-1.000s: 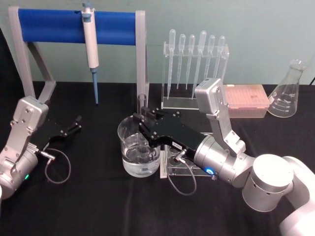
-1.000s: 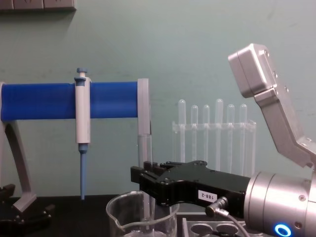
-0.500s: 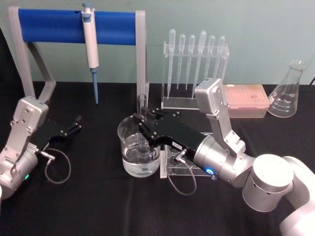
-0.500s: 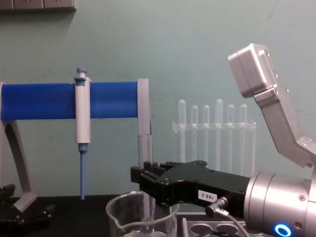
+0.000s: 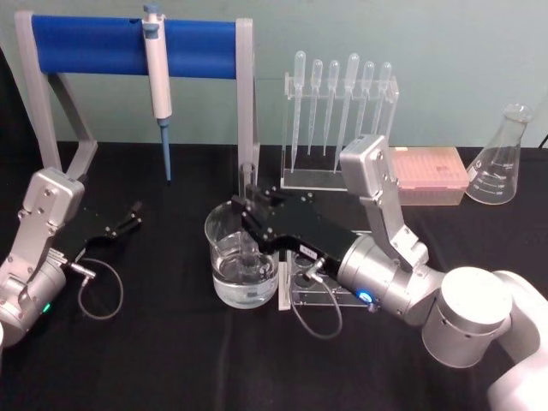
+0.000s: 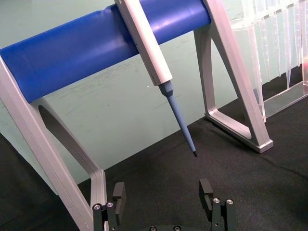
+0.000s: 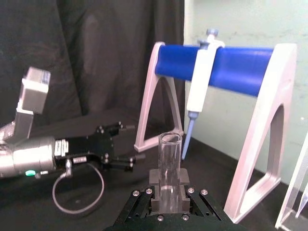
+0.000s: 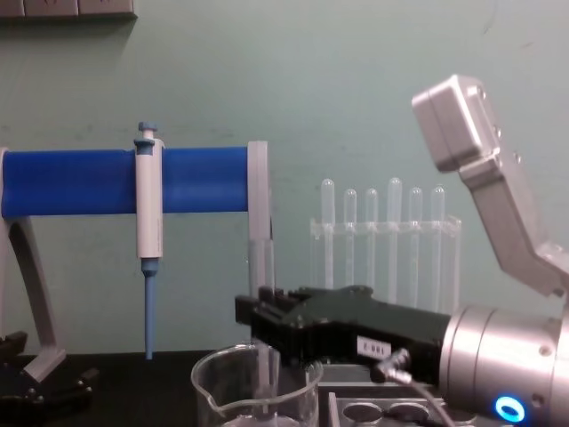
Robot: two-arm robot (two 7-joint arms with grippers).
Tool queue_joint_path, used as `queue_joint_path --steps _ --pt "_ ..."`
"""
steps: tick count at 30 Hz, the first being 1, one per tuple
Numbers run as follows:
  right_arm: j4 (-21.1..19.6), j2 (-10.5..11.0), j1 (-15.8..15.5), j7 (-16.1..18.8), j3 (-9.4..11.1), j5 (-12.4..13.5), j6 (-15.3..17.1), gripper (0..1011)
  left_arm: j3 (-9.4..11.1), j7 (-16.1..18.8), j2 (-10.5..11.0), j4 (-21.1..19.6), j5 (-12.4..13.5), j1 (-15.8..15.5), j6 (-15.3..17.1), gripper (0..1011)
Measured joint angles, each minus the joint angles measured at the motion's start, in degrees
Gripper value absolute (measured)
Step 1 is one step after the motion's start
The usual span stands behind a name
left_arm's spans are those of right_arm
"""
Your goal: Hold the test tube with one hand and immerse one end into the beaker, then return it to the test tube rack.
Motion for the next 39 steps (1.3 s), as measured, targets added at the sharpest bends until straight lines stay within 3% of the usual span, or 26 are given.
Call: queue_joint_path --steps 10,16,23,26,33,39 --pt "-7.6 0.9 -0.2 -0.7 1.7 0.6 2.7 224 0.0 0.0 0.0 0.0 0.0 0.0 0.0 1000" --pt "-13.4 2.1 -0.2 -0.8 3.7 2.6 3.8 224 0.0 0.0 0.0 0.0 0.0 0.0 0.0 1000" --pt "-20.5 5.9 -2.9 -2.4 7.4 4.4 5.1 224 0.0 0.0 0.0 0.0 0.0 0.0 0.0 1000" --pt "-22.8 8.3 -5.6 -3.5 9.6 5.3 5.5 224 0.0 0.0 0.0 0.0 0.0 0.0 0.0 1000" --pt "-23.6 10.9 -9.8 -4.3 11.8 6.2 5.4 224 0.0 0.0 0.0 0.0 0.0 0.0 0.0 1000" --pt "-21.9 11.3 -11.3 -4.6 11.7 5.7 4.8 224 0.0 0.0 0.0 0.0 0.0 0.0 0.0 1000"
